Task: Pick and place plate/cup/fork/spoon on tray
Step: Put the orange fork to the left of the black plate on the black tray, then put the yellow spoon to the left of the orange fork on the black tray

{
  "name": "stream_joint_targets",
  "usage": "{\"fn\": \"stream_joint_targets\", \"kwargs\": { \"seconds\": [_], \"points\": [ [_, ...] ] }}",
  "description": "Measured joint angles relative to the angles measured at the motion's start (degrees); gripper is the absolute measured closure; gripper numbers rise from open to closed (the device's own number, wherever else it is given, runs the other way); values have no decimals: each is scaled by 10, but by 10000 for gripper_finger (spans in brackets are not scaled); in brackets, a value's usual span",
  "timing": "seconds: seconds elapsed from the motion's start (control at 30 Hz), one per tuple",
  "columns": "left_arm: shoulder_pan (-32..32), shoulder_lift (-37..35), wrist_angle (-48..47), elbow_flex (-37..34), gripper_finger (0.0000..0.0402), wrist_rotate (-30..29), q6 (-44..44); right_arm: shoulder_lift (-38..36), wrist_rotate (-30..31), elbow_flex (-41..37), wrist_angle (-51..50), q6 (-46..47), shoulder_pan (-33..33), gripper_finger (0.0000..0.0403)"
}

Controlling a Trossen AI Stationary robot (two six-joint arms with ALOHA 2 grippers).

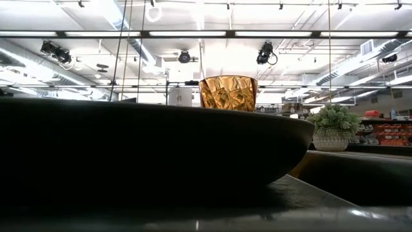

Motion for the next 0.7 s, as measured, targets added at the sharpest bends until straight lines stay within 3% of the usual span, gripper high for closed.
{"fn": "stream_joint_targets", "kwargs": {
  "seconds": [0.4,0.53,0.7],
  "points": [
    [1,-2,-7,0,297,33,48,0,-1,0,0,16,0,235],
    [11,-31,-30,0,306,73,94,0,-1,0,0,16,0,235],
    [31,-75,-66,0,323,79,129,0,-1,0,0,18,0,235]
  ]
}}
